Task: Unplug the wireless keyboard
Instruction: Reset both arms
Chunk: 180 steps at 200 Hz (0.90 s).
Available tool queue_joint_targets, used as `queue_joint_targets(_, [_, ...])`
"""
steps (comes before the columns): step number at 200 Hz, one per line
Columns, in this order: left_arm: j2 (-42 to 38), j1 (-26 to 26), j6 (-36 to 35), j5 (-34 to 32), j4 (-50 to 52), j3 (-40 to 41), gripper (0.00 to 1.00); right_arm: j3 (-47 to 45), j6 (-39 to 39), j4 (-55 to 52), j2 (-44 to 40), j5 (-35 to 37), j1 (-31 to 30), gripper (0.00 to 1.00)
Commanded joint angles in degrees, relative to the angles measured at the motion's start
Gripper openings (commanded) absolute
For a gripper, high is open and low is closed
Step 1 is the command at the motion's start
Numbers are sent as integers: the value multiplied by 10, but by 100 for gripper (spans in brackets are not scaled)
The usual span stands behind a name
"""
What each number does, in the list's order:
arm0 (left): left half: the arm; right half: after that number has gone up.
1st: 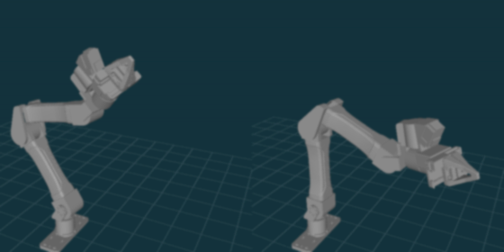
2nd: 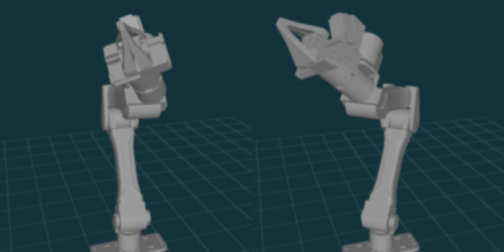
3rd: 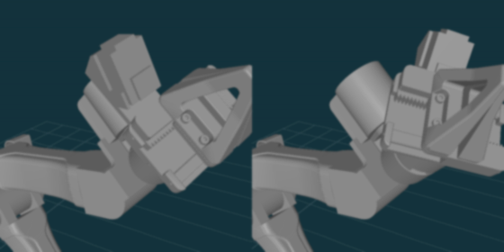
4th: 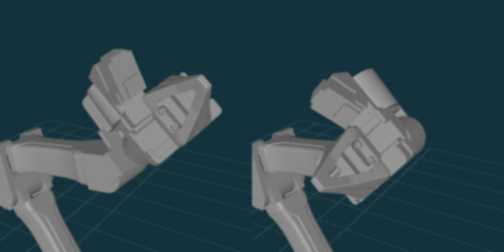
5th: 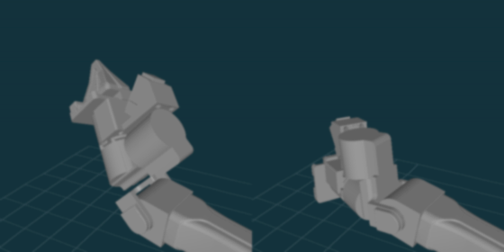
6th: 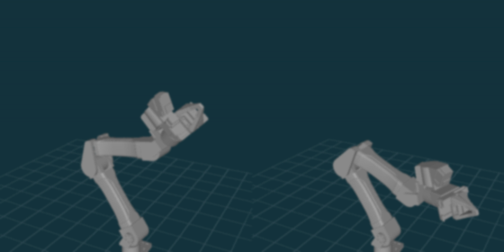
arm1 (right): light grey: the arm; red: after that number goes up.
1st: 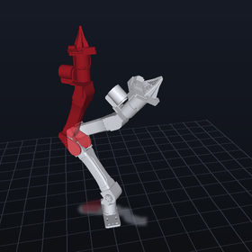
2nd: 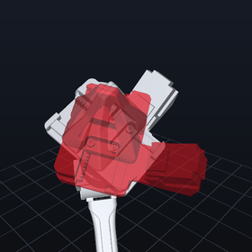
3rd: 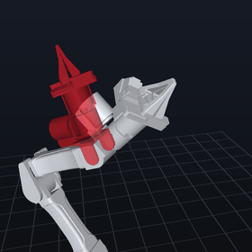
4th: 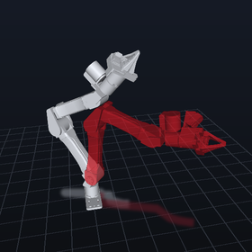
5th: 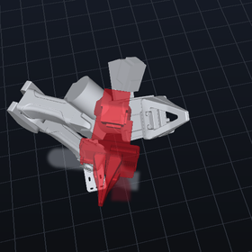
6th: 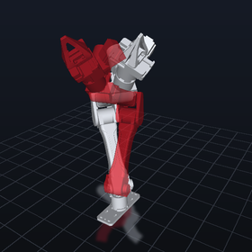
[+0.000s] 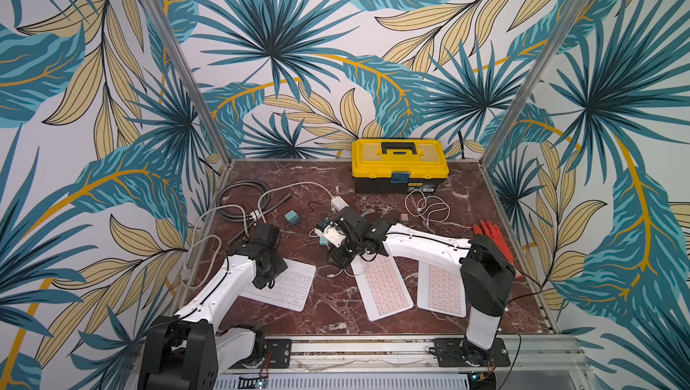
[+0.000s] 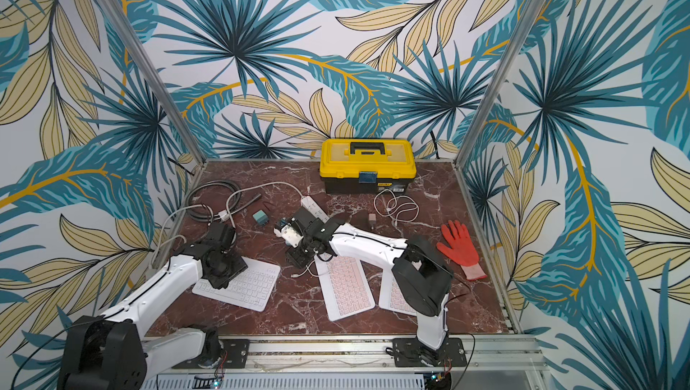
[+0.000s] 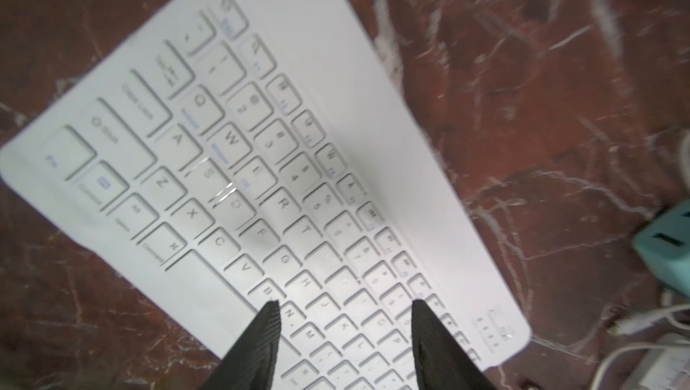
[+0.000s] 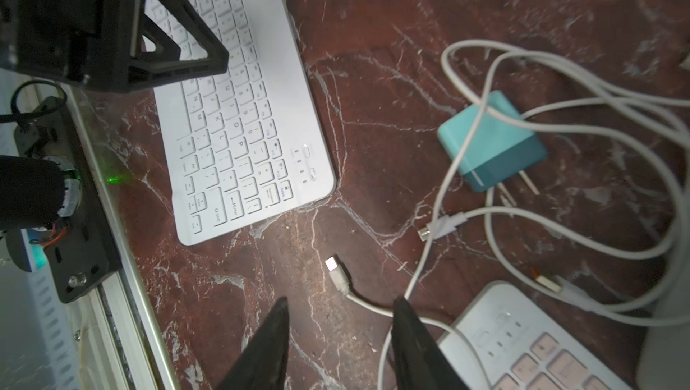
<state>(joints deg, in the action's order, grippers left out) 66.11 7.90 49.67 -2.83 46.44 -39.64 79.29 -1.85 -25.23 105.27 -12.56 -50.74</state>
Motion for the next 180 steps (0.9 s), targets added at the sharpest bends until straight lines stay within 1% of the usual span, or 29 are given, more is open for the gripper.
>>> queue_joint_targets(1, [-11, 22, -66, -26, -12, -52, 62, -32, -19, 29, -26, 2, 23, 52])
queue_joint_targets(16, [-9, 59, -113, -60, -37, -77, 69, -63, -36, 63, -52, 17, 43, 57])
queue_joint_targets(18, [-8, 63, -120, -62, -43, -79, 70, -68, -39, 68, -56, 17, 57, 58])
queue_joint_targets(24, [-6, 74, -141, -66, -63, -84, 71, -84, -52, 89, -67, 14, 73, 60])
queue_joint_targets(38, [-5, 93, -184, -58, -121, -87, 74, -116, -80, 122, -93, 14, 104, 64])
queue_joint_targets(41, [-5, 94, -195, -51, -135, -87, 75, -122, -84, 143, -97, 16, 109, 65])
queue_joint_targets(50, [-5, 98, -220, -34, -181, -81, 76, -134, -93, 156, -110, 25, 126, 66])
queue_joint_targets(62, [-10, 104, -255, -35, -248, -67, 78, -150, -95, 167, -127, 47, 147, 68])
queue_joint_targets(64, [-12, 107, -263, -38, -261, -62, 92, -154, -95, 169, -130, 50, 151, 68])
queue_joint_targets(65, [-12, 108, -268, -39, -268, -62, 97, -155, -95, 170, -132, 51, 152, 69])
queue_joint_targets(68, [-16, 114, -279, -47, -286, -55, 100, -160, -95, 172, -137, 55, 158, 70])
queue_joint_targets(79, [-33, 133, -326, -80, -369, -23, 100, -179, -96, 187, -155, 68, 176, 70])
queue_joint_targets(86, [-44, 135, -348, -87, -412, -4, 99, -192, -97, 194, -167, 76, 186, 72])
queue_joint_targets(90, [-50, 135, -354, -95, -433, 7, 100, -199, -98, 197, -174, 81, 193, 80])
queue_joint_targets(93, [-53, 135, -359, -102, -446, 13, 99, -205, -100, 199, -178, 83, 198, 94])
queue_joint_targets(94, [-55, 135, -361, -104, -450, 17, 99, -206, -99, 199, -180, 84, 199, 97])
queue_joint_targets(97, [-59, 135, -365, -111, -460, 23, 99, -212, -100, 201, -185, 88, 205, 99])
queue_joint_targets(110, [-68, 133, -382, -145, -478, 43, 99, -232, -102, 201, -205, 99, 227, 99])
queue_joint_targets(128, [-62, 130, -407, -176, -478, 59, 99, -264, -100, 200, -236, 119, 255, 99])
queue_joint_targets(138, [-61, 125, -416, -182, -488, 70, 99, -286, -101, 206, -254, 134, 273, 99])
queue_joint_targets(149, [-69, 115, -421, -184, -525, 92, 100, -308, -103, 212, -277, 155, 291, 99])
queue_joint_targets(160, [-87, 93, -425, -173, -589, 131, 99, -336, -108, 228, -304, 178, 309, 99])
queue_joint_targets(168, [-98, 66, -417, -158, -639, 161, 99, -364, -115, 250, -324, 200, 323, 99])
queue_joint_targets(180, [-111, 25, -408, -135, -656, 177, 99, -406, -124, 283, -355, 229, 344, 99])
